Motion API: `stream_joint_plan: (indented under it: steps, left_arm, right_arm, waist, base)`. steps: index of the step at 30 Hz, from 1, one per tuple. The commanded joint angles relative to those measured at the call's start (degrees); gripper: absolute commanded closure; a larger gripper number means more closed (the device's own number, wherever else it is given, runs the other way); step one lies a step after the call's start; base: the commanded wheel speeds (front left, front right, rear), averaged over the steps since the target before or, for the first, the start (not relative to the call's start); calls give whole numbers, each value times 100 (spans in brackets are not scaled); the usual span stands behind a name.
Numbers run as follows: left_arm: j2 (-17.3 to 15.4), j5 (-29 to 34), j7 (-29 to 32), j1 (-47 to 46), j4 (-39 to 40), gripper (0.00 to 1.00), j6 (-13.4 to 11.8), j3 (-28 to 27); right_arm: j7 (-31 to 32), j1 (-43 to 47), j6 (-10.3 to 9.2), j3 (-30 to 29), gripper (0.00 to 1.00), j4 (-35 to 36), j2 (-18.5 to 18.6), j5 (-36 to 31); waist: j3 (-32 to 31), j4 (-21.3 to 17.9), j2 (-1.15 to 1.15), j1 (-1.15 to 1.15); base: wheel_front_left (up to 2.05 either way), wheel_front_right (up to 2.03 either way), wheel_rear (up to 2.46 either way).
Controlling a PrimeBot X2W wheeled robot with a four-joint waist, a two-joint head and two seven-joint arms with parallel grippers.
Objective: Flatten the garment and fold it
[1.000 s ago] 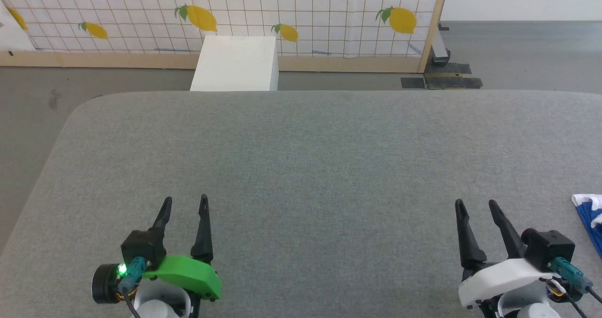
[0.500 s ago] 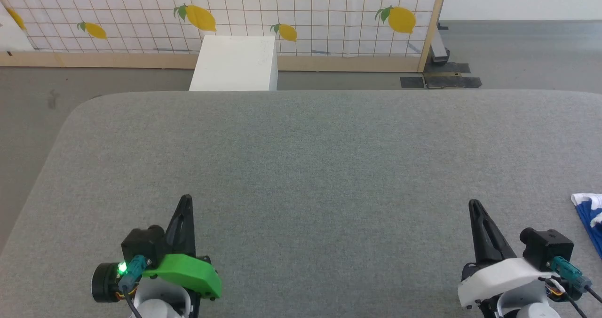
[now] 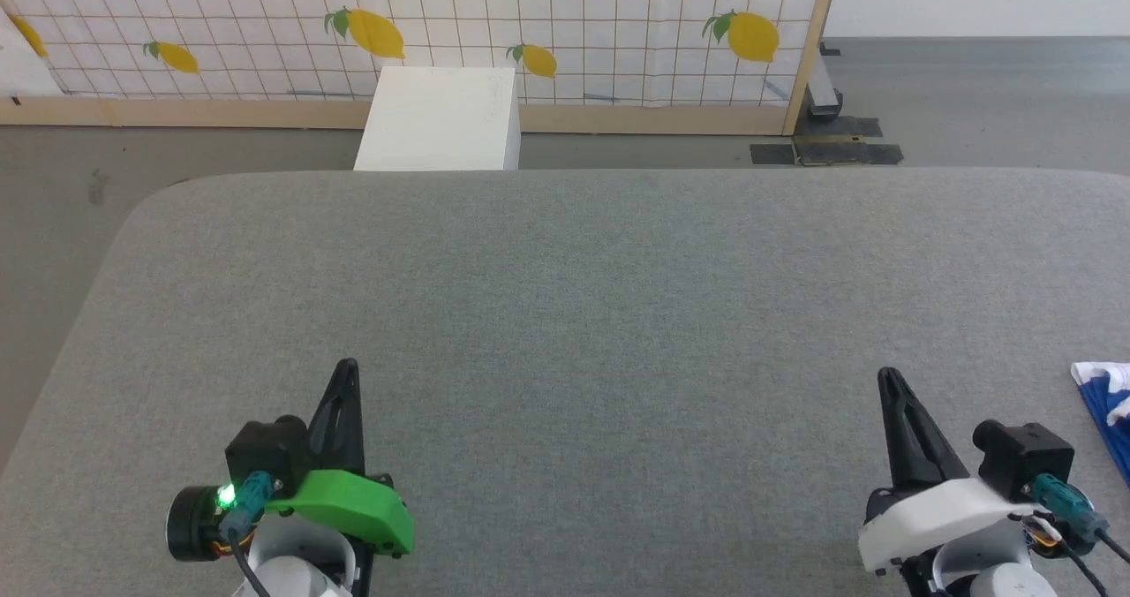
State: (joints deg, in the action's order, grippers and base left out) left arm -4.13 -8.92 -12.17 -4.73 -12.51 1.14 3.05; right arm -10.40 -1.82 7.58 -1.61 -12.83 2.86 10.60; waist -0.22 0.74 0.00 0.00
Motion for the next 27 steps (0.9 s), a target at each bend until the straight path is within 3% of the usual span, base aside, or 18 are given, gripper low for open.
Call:
stream_joint_plan:
  steps: [1, 27]
  left_arm:
    - [15, 70, 26, 81, 42, 100, -20, -13]
    - [42, 275, 324, 179, 344, 100, -43, -86]
  right_arm:
    - [42, 32, -2, 16, 100, 60, 0, -59]
    - [291, 69, -3, 53, 100, 366, 1, -309]
  waist:
    - [0, -1, 0, 0]
    - [6, -19, 0, 0]
  base:
    - [0, 0, 0]
    - [0, 0, 0]
